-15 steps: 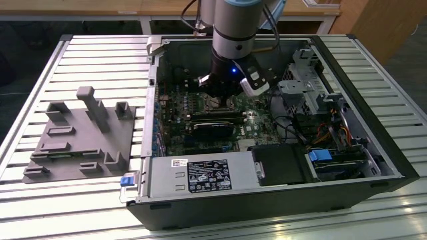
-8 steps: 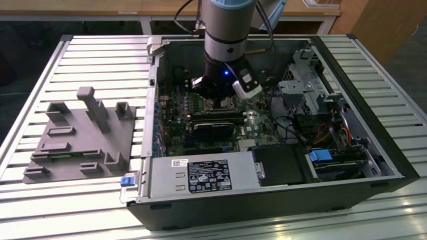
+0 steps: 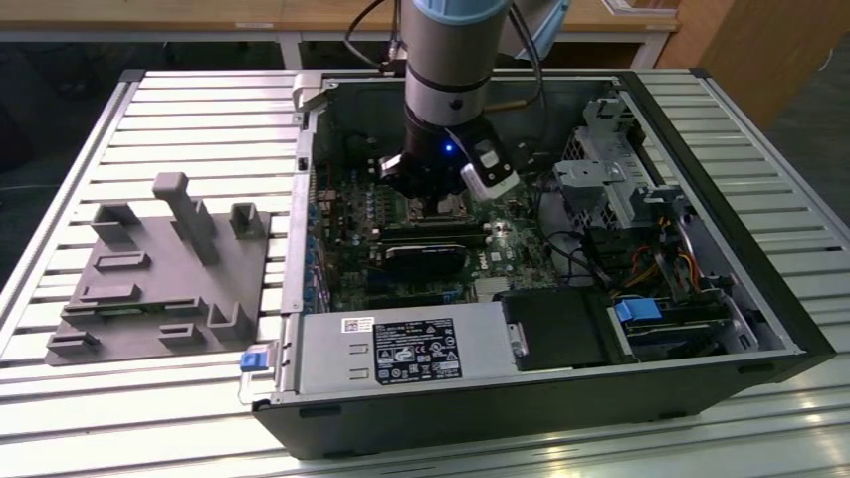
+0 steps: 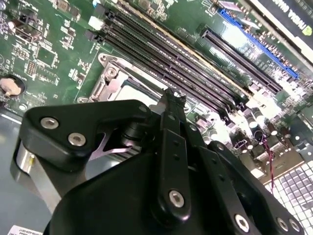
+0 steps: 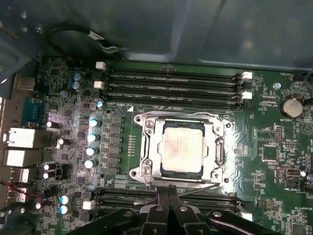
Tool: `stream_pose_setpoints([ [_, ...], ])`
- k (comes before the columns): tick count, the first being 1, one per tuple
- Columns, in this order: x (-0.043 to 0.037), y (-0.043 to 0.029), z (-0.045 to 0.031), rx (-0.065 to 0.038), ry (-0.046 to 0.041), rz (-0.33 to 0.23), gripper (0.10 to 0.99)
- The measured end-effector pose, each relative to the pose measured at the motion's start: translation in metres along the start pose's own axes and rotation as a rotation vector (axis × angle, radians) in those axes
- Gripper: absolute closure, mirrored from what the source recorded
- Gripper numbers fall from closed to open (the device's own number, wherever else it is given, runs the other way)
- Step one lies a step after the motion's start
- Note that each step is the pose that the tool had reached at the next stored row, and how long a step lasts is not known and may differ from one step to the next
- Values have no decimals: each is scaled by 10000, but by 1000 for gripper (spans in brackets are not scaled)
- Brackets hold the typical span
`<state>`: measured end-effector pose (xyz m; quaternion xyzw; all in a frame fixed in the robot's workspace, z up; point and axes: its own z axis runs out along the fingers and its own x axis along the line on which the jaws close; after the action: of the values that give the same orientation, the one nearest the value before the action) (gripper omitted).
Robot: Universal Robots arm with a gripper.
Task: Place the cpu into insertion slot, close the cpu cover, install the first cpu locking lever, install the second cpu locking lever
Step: 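Install the second cpu locking lever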
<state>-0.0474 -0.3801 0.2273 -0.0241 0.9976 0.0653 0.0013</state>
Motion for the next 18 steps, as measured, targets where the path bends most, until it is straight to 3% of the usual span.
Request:
stream_pose_setpoints([
  [4, 6, -9, 3, -42, -1, 4, 980],
  [8, 24, -47, 8, -187, -10, 13, 980],
  [15, 90, -87, 6, -239, -15, 36, 980],
  [18, 110, -90, 39, -289, -20, 49, 980],
])
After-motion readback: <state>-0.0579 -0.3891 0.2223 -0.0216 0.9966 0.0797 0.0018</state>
